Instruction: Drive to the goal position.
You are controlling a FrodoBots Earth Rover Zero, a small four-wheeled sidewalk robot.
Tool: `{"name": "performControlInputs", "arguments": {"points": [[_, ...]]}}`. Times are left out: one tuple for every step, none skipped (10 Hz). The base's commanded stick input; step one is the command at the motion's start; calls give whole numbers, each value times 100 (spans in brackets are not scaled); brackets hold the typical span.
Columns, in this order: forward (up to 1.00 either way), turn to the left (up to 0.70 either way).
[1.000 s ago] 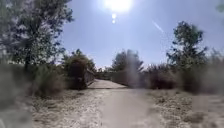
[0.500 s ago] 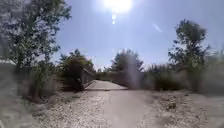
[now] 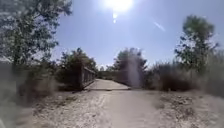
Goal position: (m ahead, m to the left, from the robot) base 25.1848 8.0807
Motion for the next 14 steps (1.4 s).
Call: {"name": "performControlInputs", "arguments": {"points": [[70, 0], [70, 0], [70, 0], [70, 0], [70, 0], [70, 0], [70, 0], [70, 0], [70, 0], [70, 0], [70, 0], [70, 0], [70, 0], [70, 0]]}}
